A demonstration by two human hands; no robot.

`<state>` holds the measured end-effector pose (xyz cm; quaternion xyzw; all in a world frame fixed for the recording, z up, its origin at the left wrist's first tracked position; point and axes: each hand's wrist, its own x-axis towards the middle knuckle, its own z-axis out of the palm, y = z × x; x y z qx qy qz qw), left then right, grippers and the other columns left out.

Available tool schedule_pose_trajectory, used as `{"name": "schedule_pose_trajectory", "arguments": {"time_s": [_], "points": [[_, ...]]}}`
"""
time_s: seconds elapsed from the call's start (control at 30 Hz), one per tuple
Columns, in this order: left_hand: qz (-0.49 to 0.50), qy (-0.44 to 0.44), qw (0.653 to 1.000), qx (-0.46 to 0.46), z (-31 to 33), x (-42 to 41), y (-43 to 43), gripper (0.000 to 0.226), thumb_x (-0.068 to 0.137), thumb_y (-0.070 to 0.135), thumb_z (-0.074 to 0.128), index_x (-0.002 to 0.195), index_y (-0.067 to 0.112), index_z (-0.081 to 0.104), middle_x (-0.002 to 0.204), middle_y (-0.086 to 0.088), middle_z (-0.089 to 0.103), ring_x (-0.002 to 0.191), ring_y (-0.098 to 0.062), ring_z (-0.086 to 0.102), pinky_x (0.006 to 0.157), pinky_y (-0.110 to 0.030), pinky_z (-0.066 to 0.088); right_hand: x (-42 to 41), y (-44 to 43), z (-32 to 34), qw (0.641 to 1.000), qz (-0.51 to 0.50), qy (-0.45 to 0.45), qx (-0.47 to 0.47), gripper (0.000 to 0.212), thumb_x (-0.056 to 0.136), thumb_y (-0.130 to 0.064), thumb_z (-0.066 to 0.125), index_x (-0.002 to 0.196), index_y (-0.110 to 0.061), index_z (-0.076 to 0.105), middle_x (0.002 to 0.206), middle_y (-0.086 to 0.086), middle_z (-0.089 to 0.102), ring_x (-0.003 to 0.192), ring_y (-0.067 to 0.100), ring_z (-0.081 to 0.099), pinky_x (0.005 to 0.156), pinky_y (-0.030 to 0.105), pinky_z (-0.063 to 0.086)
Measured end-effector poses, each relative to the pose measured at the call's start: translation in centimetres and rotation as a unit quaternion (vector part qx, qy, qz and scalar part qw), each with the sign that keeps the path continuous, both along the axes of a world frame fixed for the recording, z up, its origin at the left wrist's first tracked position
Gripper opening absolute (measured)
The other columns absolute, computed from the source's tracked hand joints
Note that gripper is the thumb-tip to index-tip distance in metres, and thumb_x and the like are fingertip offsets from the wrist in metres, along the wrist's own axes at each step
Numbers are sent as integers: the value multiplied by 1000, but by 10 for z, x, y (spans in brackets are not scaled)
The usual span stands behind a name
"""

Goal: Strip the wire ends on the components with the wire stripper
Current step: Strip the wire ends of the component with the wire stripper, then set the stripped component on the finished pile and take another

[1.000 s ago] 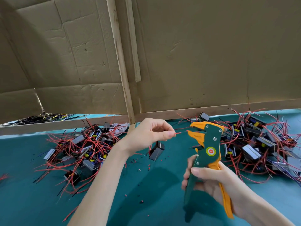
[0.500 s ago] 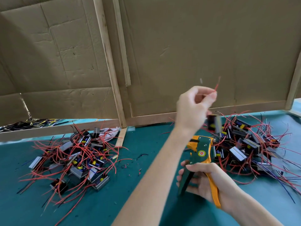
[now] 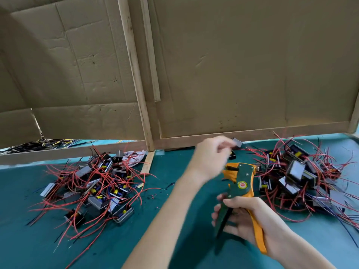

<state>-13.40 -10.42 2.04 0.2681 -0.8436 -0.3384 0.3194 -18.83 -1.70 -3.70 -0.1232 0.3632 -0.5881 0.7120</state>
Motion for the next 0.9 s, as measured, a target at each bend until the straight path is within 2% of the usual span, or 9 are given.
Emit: {"name": "schedule_pose_trajectory", "arguments": {"time_s": [0.03, 0.1, 0.2, 0.27, 0.37, 0.53, 0.63, 0.8, 0.9], "points": [[32, -49, 998, -15, -6, 23, -17, 33, 91, 0, 48, 111, 13, 70, 114, -3, 70, 108, -15, 63, 92, -18, 43, -12, 25, -23, 995, -50, 58, -60, 33, 56, -2, 67, 89, 3, 66, 76, 24, 63, 66, 38, 67, 60, 47, 59], [150, -139, 978, -34, -23, 63, -52, 40, 91, -3, 43, 116, 16, 68, 120, -4, 68, 113, -18, 61, 98, -24, 43, -24, 27, -29, 994, -78, 80, -22, 30, 61, -1, 66, 91, 4, 65, 78, 24, 63, 68, 39, 67, 62, 48, 59], [307, -300, 901, -63, -43, 110, -89, 42, 93, 4, 43, 128, 22, 58, 125, -8, 63, 115, -28, 56, 95, -39, 46, -10, 28, -25, 994, -39, 99, -39, 28, 62, 1, 65, 90, 5, 65, 78, 25, 63, 68, 39, 67, 63, 49, 59], [335, -380, 860, -69, -52, 130, -102, 41, 95, 10, 45, 131, 27, 54, 130, -9, 58, 120, -33, 48, 95, -41, 42, -17, 29, -25, 995, -38, 79, -44, 28, 61, 1, 65, 89, 4, 65, 77, 24, 62, 66, 39, 66, 62, 49, 59], [340, -402, 846, -83, -64, 141, -110, 39, 93, 10, 51, 125, 30, 61, 122, -4, 65, 114, -28, 56, 95, -38, 44, -13, 30, -21, 993, -33, 108, -36, 29, 63, 0, 63, 91, 4, 63, 76, 23, 61, 67, 38, 66, 64, 49, 59], [364, -332, 868, -63, -64, 143, -110, 16, 90, 13, 64, 95, 23, 75, 103, -4, 71, 90, -24, 65, 76, -35, 54, -14, 31, -17, 993, -25, 106, -39, 34, 59, 0, 67, 92, 4, 64, 78, 25, 62, 68, 39, 66, 63, 48, 59], [343, -270, 899, -45, -56, 144, -110, 9, 87, 17, 69, 91, 19, 77, 94, 0, 71, 79, -19, 62, 63, -28, 45, -13, 32, -17, 992, -30, 114, -42, 32, 59, -1, 66, 90, 4, 65, 78, 25, 62, 67, 39, 66, 62, 47, 59], [256, -4, 966, -45, -23, 131, -96, 6, 82, 16, 75, 82, 22, 76, 75, 14, 69, 70, 4, 60, 66, -11, 42, -12, 32, -16, 991, -38, 119, -48, 29, 62, 0, 63, 90, 5, 65, 77, 25, 62, 66, 38, 66, 61, 48, 60], [176, 116, 978, -8, -4, 115, -80, 10, 81, 14, 75, 78, 23, 75, 70, 13, 71, 65, 3, 61, 66, -12, 47, -12, 33, -16, 990, -45, 120, -52, 29, 63, 0, 63, 92, 5, 65, 77, 25, 62, 67, 39, 66, 60, 47, 59]]}}
